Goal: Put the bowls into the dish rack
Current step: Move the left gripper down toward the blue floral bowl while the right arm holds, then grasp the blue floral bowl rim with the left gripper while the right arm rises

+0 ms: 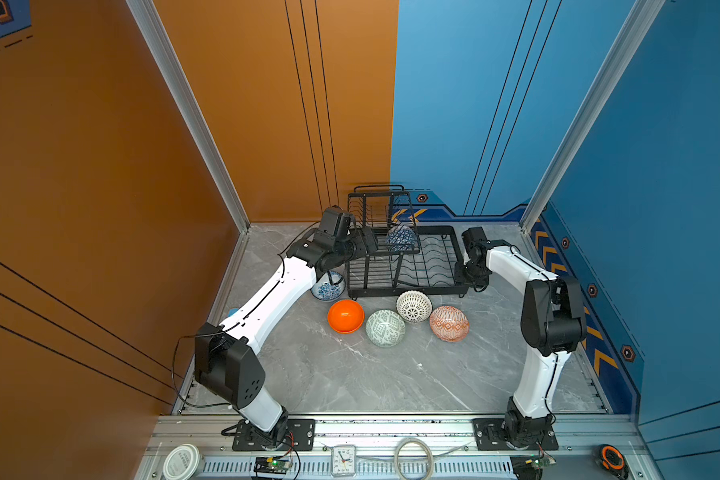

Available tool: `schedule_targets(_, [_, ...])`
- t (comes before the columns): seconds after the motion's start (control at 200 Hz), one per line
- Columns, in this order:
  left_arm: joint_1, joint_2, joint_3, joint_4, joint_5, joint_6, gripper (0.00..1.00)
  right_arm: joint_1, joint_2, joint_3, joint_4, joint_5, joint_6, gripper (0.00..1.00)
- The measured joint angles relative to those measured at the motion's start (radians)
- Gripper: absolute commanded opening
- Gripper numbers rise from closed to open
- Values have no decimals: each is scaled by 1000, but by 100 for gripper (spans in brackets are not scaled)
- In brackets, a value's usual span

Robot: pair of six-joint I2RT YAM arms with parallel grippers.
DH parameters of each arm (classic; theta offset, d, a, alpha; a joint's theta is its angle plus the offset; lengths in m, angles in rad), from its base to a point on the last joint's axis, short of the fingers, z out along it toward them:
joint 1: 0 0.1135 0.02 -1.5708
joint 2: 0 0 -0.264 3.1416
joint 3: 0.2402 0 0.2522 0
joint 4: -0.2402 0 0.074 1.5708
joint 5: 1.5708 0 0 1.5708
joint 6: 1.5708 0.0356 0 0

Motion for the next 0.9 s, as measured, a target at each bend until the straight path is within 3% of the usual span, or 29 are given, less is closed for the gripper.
schedule_targets(0.29, [66, -62, -1, -12, 1, 25, 98, -13, -62, 1, 0, -19, 29, 58])
schedule_targets(0.425, [102, -92, -13, -15, 1, 26, 98, -20, -122, 1, 0, -38, 55, 73])
schedule_targets(0.581, [143, -126, -47, -22, 5, 21, 98, -21, -175, 2, 0, -56, 86, 100])
schedule_targets(0.901, [298, -196, -233, -38, 21, -98, 98, -13, -285, 31, -37, -76, 90, 100])
